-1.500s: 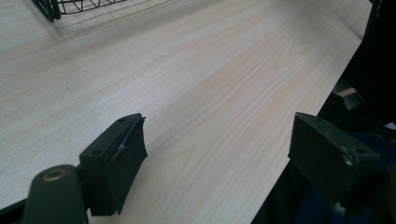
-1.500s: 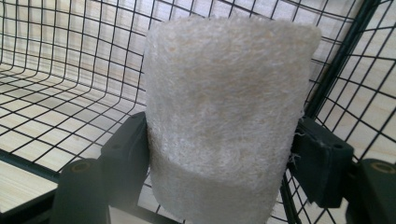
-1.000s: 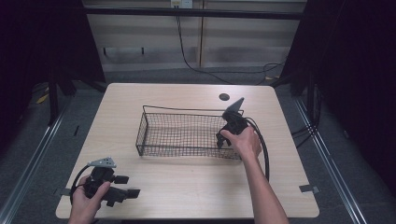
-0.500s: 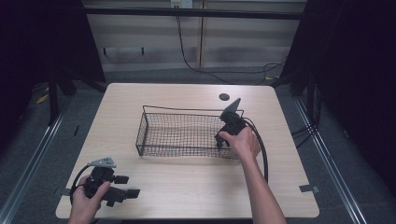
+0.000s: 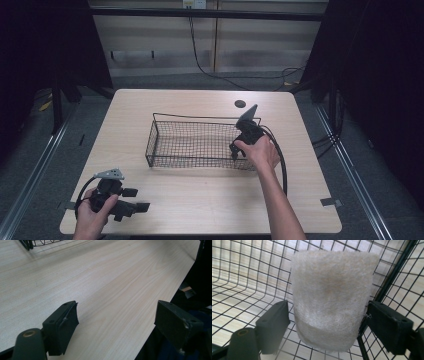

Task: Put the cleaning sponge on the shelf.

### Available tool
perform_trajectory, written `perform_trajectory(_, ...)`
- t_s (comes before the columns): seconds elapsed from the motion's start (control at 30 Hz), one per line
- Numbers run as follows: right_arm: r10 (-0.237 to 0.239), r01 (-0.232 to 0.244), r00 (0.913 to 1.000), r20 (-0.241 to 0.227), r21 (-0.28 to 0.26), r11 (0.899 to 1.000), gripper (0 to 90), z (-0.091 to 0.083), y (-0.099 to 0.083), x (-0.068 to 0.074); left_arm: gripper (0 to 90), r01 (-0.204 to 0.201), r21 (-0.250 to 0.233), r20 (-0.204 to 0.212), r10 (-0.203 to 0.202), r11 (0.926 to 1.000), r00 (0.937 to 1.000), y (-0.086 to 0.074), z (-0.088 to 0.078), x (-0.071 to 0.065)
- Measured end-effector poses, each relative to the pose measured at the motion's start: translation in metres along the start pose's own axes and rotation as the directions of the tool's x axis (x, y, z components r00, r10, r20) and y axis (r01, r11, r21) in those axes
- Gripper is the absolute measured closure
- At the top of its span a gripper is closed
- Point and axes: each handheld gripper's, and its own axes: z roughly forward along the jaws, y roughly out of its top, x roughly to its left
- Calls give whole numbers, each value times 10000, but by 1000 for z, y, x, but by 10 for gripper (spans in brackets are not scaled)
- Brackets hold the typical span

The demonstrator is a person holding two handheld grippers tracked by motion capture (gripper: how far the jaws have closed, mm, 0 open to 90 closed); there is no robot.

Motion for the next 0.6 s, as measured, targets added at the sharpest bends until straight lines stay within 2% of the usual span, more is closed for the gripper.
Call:
perform_trajectory(0.1,-88,89,9999,-56,113,9999,162,-1,0,0,184,41,18,40,-41,10000,10000,0,0,0)
perform_trajectory(0.5,-556,543,9973,-477,-282,9981,155,-12,-5,-2,184,34,25,40,-34,10000,10000,0,0,0)
perform_trajectory(0.6,-547,530,9971,-530,-327,9981,156,-14,-7,-1,183,49,27,48,-49,10000,10000,0,0,0)
